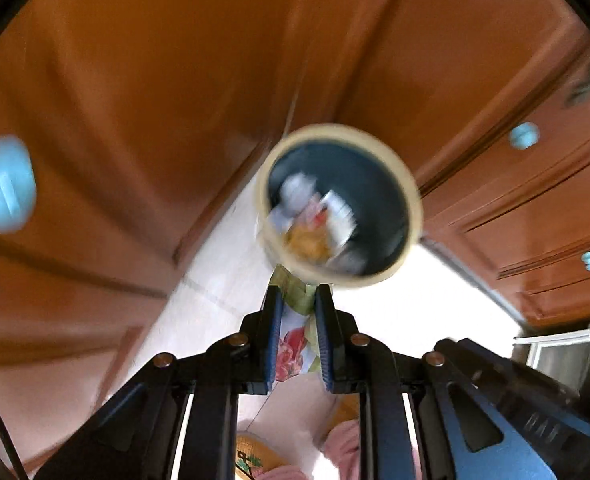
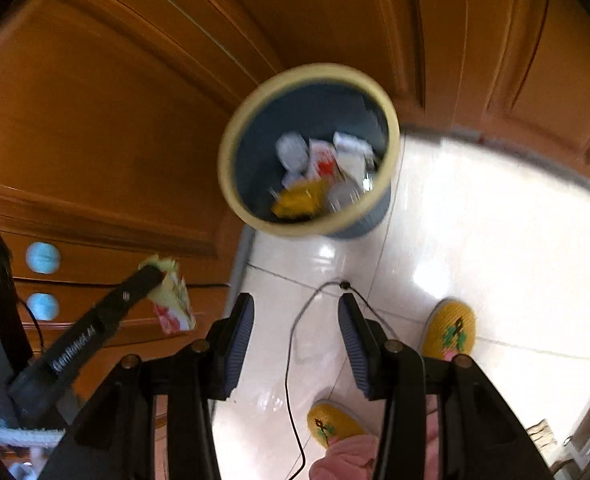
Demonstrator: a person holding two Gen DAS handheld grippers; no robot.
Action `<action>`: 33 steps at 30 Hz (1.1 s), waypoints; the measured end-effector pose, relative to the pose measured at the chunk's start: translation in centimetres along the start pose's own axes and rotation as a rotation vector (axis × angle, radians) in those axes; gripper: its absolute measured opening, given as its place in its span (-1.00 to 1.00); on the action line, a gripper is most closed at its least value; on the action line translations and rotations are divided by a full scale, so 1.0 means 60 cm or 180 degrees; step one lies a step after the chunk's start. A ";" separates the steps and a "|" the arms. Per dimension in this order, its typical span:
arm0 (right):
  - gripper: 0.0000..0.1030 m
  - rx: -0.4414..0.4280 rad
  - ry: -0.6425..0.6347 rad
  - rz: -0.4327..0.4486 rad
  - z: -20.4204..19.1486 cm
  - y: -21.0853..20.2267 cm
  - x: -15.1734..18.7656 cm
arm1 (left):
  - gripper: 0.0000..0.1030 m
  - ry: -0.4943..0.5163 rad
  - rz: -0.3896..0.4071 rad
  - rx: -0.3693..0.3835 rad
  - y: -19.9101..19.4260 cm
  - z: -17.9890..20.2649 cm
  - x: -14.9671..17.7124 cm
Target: Collect trash
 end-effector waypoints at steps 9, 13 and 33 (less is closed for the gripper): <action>-0.14 0.0168 -0.0198 0.0541 -0.039 -0.176 -0.085 | -0.68 0.0182 -0.0060 0.0165 -0.056 0.111 -0.151; -0.14 0.0240 -0.0123 0.0524 -0.017 -0.179 -0.113 | -0.46 0.0213 -0.0110 0.0068 -0.030 0.134 -0.200; -0.14 0.0226 -0.0066 0.0648 -0.055 -0.342 -0.168 | 0.56 0.0287 -0.0032 -0.0110 -0.221 0.167 -0.234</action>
Point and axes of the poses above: each gripper's, at about its wrist camera, not at the fingertips, and y roughly the way its jaws point, z to its right, x to its underside, the point moved 6 cm from there along y, roughly the way its jaws point, and after that the axes turned 8 degrees about -z, right-handed, at the moved point
